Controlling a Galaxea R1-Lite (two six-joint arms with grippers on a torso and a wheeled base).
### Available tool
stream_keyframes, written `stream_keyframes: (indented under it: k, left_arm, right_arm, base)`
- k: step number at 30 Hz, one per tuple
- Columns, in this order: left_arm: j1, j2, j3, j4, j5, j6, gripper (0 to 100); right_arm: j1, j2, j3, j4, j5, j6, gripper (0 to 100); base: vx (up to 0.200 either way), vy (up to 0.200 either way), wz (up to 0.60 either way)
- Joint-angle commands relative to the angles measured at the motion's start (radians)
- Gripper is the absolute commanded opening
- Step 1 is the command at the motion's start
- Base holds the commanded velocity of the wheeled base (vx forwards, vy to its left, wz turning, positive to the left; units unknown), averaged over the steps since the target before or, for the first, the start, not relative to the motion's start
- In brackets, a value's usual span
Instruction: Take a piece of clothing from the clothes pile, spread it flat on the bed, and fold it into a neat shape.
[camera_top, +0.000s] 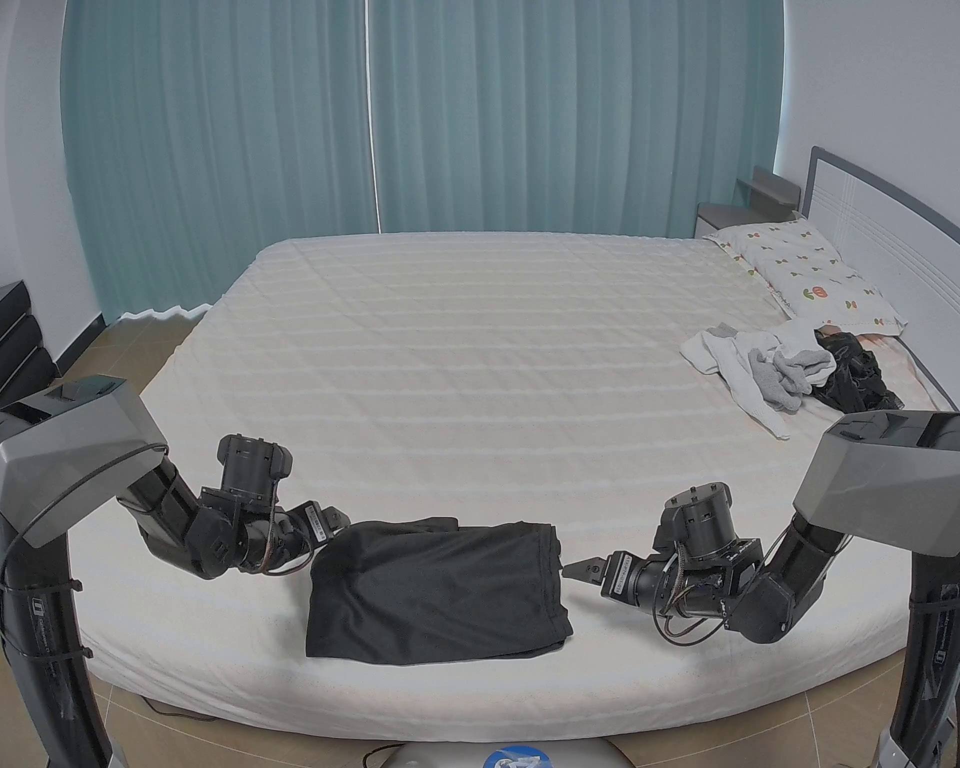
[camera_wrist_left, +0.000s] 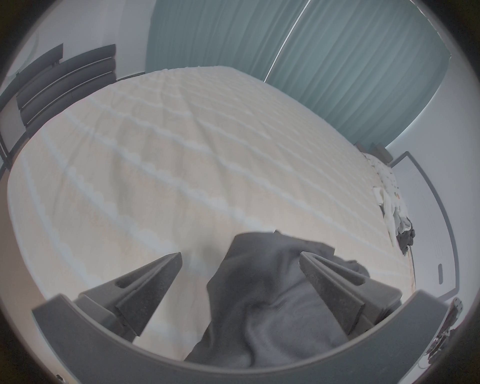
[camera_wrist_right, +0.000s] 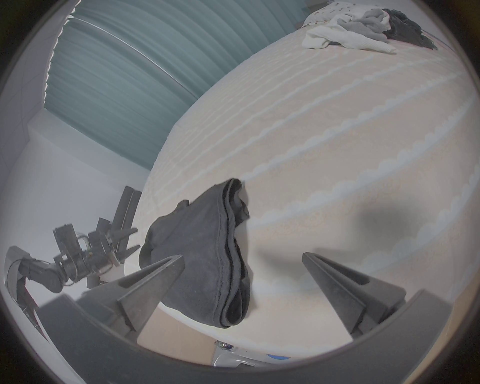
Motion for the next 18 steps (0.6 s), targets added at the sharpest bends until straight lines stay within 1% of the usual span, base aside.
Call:
stream_keyframes:
  k: [1,8,18]
  left_arm:
    - [0.014,0.074,-0.099,0.007,-0.006,0.0,100]
    - [-0.017,0.16,-0.163,0.005,-0.01,-0.002,100]
    - [-0.04,0.18,-0.186,0.007,-0.003,0.0,100]
  right_arm:
    - [0.029,0.024,0.005,-0.002,0.001,0.002,100]
    - [0.045,0.023,0.011,-0.002,0.0,0.002,100]
    - [0.048,0.026,0.01,-0.003,0.001,0.004,100]
  base:
    - [0.0,0.0,0.0]
    - [0.0,0.0,0.0]
    - [0.0,0.0,0.0]
